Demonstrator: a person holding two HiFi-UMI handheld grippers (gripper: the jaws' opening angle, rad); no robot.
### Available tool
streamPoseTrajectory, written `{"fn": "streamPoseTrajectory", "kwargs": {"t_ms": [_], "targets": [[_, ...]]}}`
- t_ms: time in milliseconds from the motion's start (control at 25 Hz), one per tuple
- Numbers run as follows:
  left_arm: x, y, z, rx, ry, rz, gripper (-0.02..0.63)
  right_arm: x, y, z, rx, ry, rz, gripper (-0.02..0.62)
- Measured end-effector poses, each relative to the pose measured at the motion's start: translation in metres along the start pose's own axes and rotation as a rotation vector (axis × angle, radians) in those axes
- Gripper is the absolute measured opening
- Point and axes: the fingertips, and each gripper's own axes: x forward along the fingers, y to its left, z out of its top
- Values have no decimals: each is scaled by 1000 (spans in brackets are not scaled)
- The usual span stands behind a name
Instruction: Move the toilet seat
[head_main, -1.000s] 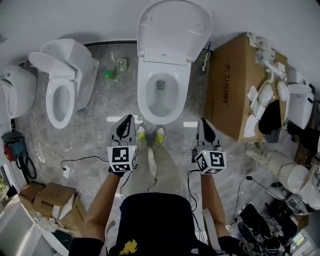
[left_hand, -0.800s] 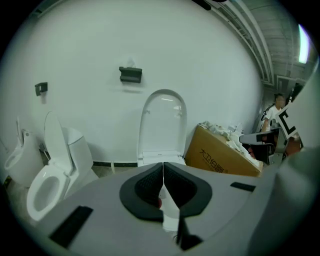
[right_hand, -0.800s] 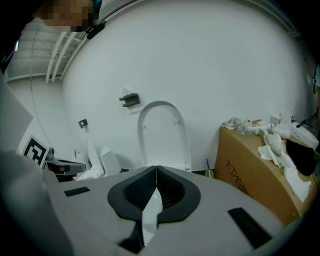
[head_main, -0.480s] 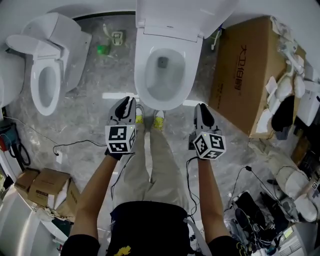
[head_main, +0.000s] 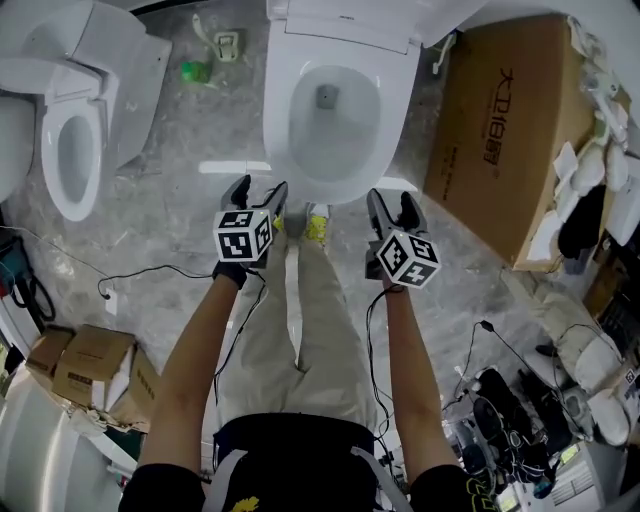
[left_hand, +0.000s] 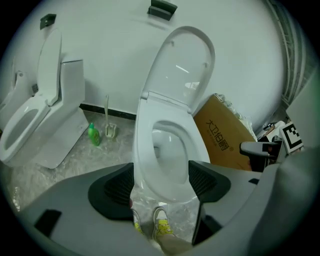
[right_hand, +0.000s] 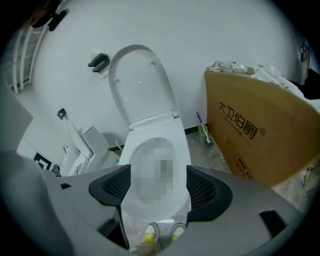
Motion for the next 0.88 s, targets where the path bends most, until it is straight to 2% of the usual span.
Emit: {"fn": "streamPoseTrajectory", "kwargs": {"t_ms": [440,640,880], "targets": [[63,17,-29,-43,75,-12,368,62,-41,-67,118,94,-86,367],[83,27,-36,-88,87,-3,374,89,-52,-92,142,128,-115,370],[102,30,-43,-89,103,2,374,107,-56,-108,153,147,-113,371]]}}
